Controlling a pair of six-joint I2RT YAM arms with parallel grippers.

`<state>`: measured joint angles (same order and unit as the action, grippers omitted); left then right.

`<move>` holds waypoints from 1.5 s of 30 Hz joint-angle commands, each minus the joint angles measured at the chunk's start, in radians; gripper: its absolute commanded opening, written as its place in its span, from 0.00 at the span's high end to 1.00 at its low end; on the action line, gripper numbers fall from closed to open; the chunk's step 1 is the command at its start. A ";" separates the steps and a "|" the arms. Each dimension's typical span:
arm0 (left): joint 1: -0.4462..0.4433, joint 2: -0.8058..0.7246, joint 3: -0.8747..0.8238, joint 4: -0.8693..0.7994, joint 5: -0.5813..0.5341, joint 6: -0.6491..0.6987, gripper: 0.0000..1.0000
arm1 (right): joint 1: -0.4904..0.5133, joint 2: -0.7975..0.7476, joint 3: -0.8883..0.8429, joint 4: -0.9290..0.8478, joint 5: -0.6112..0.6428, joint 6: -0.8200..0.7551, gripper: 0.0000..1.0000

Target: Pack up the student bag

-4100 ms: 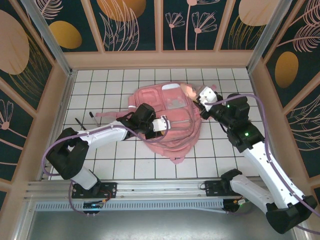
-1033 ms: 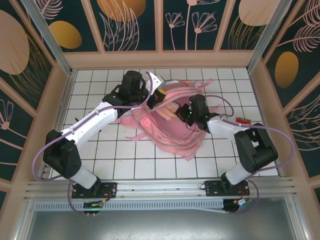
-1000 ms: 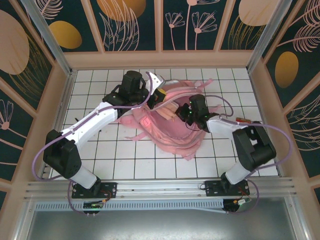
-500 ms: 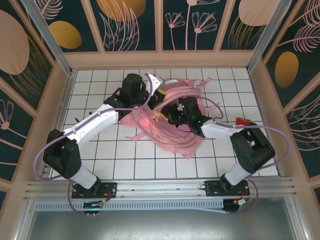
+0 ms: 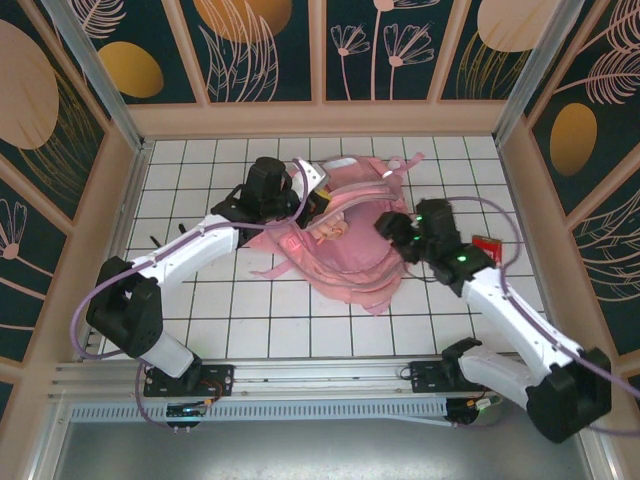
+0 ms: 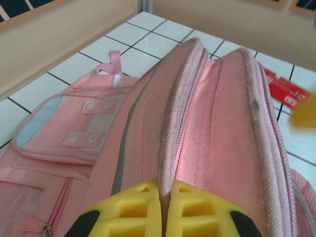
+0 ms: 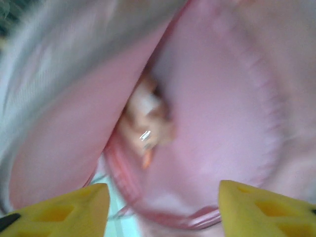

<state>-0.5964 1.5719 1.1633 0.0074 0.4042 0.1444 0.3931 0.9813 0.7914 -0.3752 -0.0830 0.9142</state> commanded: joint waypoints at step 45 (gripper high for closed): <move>-0.214 0.151 0.070 0.226 -0.029 -0.649 0.50 | -0.464 0.413 -0.190 0.005 -0.172 -0.179 0.82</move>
<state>-0.7822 1.6588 1.2209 0.2325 0.4313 -0.2825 -0.1455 1.4334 0.6514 -0.2935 -0.1719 0.6262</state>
